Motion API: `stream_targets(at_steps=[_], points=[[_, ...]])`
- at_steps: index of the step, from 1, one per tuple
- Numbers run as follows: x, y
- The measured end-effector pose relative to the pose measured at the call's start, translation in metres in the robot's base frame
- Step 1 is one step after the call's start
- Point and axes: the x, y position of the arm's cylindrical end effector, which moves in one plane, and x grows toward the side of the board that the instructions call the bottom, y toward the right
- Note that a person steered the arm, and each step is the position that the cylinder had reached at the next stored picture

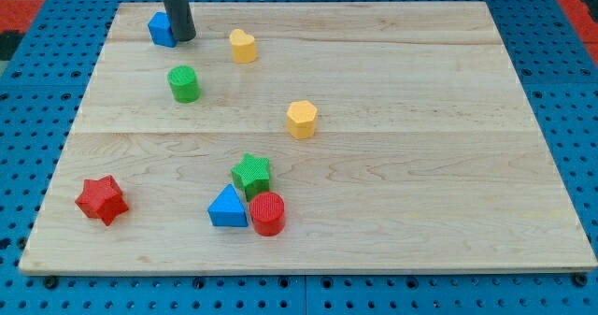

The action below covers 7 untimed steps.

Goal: Move the yellow heart to the center of the board

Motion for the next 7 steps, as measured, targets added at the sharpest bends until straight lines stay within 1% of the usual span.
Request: stream_targets(at_steps=[3, 4, 5, 6, 7], points=[[0.003, 0.007], [0.033, 0.011], [0.071, 0.039], [0.079, 0.104], [0.038, 0.079]])
